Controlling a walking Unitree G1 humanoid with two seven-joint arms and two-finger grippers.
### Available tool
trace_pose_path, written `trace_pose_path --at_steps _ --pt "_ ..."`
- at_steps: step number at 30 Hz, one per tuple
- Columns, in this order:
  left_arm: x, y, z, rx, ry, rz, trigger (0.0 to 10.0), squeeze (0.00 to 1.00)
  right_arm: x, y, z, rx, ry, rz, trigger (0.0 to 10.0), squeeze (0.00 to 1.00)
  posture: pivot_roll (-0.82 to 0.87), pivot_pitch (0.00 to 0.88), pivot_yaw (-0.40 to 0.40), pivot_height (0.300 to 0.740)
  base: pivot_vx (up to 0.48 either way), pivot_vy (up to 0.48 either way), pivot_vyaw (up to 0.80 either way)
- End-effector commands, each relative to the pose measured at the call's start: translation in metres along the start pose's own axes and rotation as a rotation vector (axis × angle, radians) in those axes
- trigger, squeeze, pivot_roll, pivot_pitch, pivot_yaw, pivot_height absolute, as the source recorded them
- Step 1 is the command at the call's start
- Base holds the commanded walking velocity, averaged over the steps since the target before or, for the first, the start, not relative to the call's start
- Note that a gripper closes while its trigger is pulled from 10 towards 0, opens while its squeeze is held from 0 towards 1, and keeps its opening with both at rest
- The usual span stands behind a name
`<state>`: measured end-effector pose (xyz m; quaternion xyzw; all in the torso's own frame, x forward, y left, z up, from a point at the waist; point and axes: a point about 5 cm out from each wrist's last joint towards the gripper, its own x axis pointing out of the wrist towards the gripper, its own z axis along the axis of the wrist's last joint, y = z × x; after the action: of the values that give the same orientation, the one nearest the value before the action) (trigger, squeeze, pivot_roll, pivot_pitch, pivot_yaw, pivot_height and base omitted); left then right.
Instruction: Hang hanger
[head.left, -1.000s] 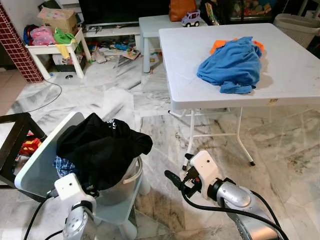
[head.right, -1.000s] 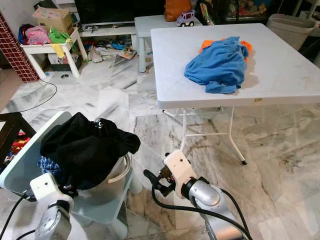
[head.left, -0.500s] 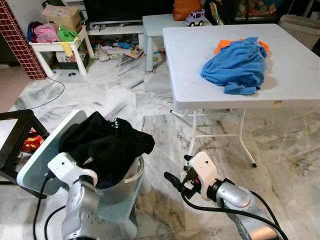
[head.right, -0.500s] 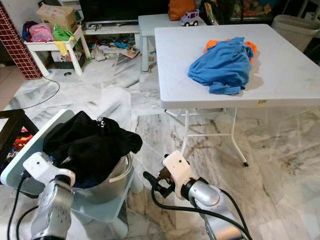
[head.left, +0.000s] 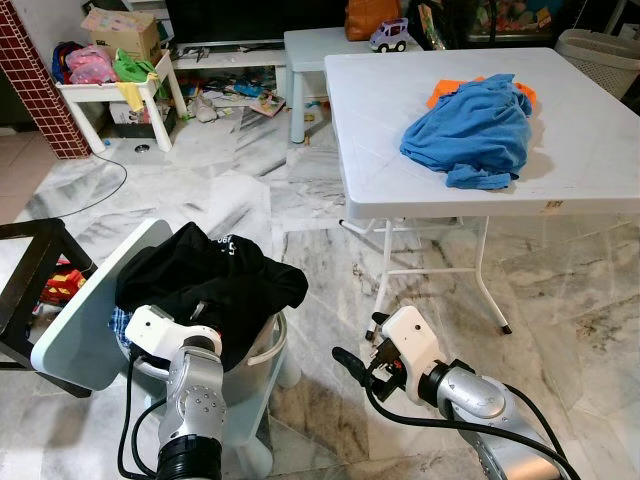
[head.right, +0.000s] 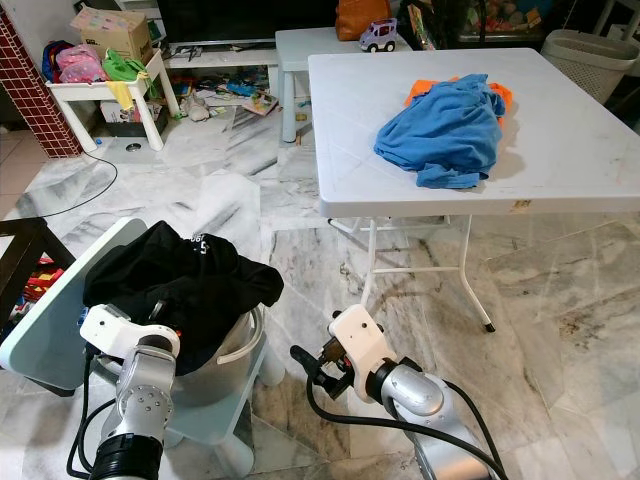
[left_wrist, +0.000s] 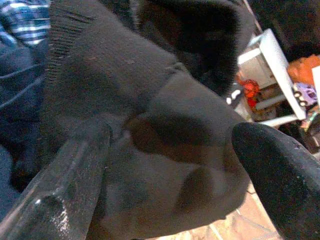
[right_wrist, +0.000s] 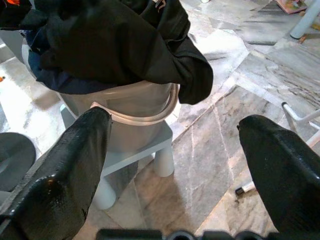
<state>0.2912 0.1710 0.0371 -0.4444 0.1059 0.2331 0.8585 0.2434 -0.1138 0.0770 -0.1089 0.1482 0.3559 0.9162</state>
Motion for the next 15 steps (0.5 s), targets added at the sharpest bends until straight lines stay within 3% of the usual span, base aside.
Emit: trace_pose_path --at_steps 1,5,9,15 --pt "0.0 0.005 0.0 -0.022 -0.011 0.043 10.0 0.0 -0.003 -0.001 0.002 -0.007 -0.002 -0.003 10.0 0.0 -0.18 0.062 0.018 0.74 0.0 0.0 0.0" --pt "-0.006 0.008 0.004 -0.001 -0.022 0.051 10.0 0.0 -0.005 0.0 0.0 -0.007 0.005 -0.002 10.0 0.0 -0.18 0.065 0.02 0.74 0.0 0.0 0.0" --pt "-0.018 0.015 0.004 -0.041 -0.019 0.077 10.0 0.0 -0.003 0.001 -0.001 -0.004 0.006 0.002 10.0 0.0 -0.17 0.067 0.02 0.74 0.0 0.0 0.0" --pt "-0.017 0.032 -0.004 -0.09 0.0 0.123 10.0 0.0 -0.002 0.003 0.001 -0.007 0.004 0.019 10.0 0.0 -0.16 0.07 0.003 0.74 0.0 0.0 0.0"
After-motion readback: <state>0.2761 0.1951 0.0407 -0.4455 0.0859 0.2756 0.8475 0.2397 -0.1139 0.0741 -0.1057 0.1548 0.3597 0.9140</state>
